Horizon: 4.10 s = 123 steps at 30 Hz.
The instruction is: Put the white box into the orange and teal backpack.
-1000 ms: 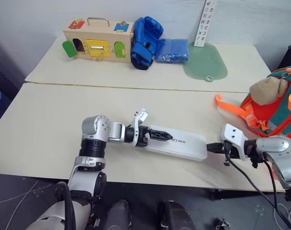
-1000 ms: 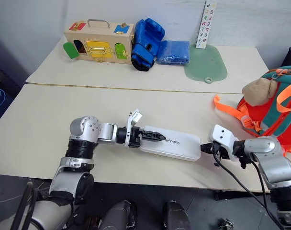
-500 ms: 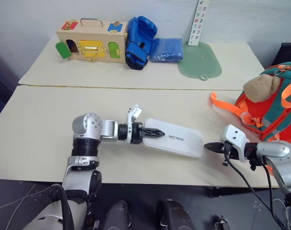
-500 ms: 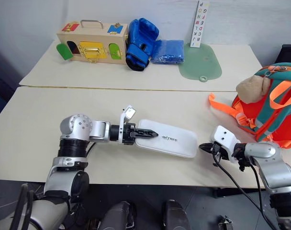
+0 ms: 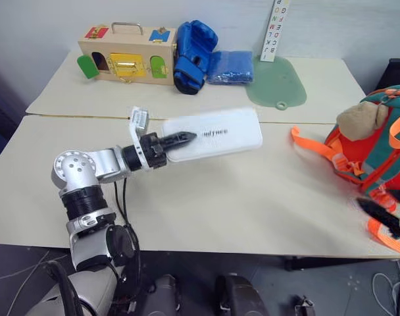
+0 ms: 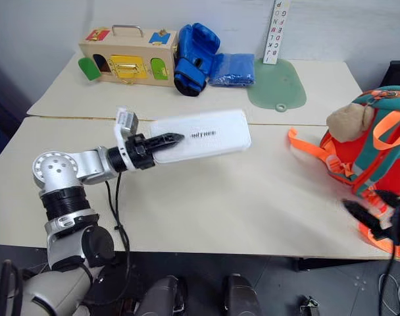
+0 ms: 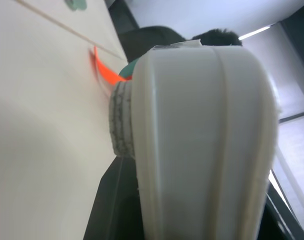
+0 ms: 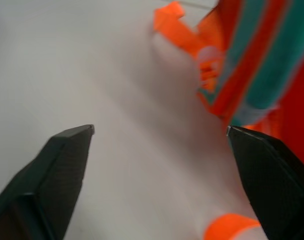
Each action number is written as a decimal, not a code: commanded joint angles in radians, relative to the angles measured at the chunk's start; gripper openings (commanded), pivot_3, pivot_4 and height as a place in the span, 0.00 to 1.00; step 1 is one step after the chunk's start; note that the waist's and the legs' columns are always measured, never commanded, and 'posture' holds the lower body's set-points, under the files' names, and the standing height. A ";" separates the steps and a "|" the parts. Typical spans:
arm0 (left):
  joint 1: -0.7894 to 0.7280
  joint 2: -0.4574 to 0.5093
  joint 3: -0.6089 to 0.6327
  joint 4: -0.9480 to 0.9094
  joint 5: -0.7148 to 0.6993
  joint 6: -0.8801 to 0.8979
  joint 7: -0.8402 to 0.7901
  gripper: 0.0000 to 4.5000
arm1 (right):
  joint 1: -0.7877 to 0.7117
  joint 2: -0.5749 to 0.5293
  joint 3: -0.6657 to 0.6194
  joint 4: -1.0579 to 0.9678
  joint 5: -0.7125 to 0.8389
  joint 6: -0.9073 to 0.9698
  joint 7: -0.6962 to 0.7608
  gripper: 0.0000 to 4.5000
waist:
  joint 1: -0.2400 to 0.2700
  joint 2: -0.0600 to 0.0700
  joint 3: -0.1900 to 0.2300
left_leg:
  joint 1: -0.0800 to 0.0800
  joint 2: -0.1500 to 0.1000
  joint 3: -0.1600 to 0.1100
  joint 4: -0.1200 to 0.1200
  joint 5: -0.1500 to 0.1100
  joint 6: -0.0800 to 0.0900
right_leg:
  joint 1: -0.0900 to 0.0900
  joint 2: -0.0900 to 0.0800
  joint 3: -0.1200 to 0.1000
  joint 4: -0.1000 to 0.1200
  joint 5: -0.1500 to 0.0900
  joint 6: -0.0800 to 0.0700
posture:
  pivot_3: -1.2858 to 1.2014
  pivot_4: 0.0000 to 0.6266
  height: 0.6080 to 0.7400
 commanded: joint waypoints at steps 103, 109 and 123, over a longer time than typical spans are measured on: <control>-0.059 0.253 -0.651 -0.062 0.391 -1.009 -0.758 0.99 | -0.503 -0.117 0.642 -0.069 0.493 0.092 0.236 0.00 | -0.020 -0.001 0.001 | -0.007 0.003 0.000 0.003 -0.001 0.005 | -0.006 0.002 0.001 0.001 0.000 0.000 | 0.52 0.24 1.00; 0.008 0.418 -0.571 -0.207 0.272 -0.873 -0.796 0.99 | -0.519 -0.104 0.657 -0.066 0.489 0.086 0.214 0.00 | -0.018 -0.001 0.001 | -0.007 0.002 0.000 0.003 -0.001 0.004 | -0.005 0.001 0.000 0.001 0.000 0.000 | 0.52 0.24 1.00; -0.074 0.272 -0.699 -0.266 0.381 -0.964 -0.515 0.99 | -0.550 -0.098 0.662 -0.058 0.511 0.100 0.197 0.00 | 0.000 -0.001 0.001 | -0.006 0.001 -0.001 0.003 -0.001 0.005 | -0.004 0.001 0.000 0.001 0.000 0.000 | 0.52 0.24 1.00</control>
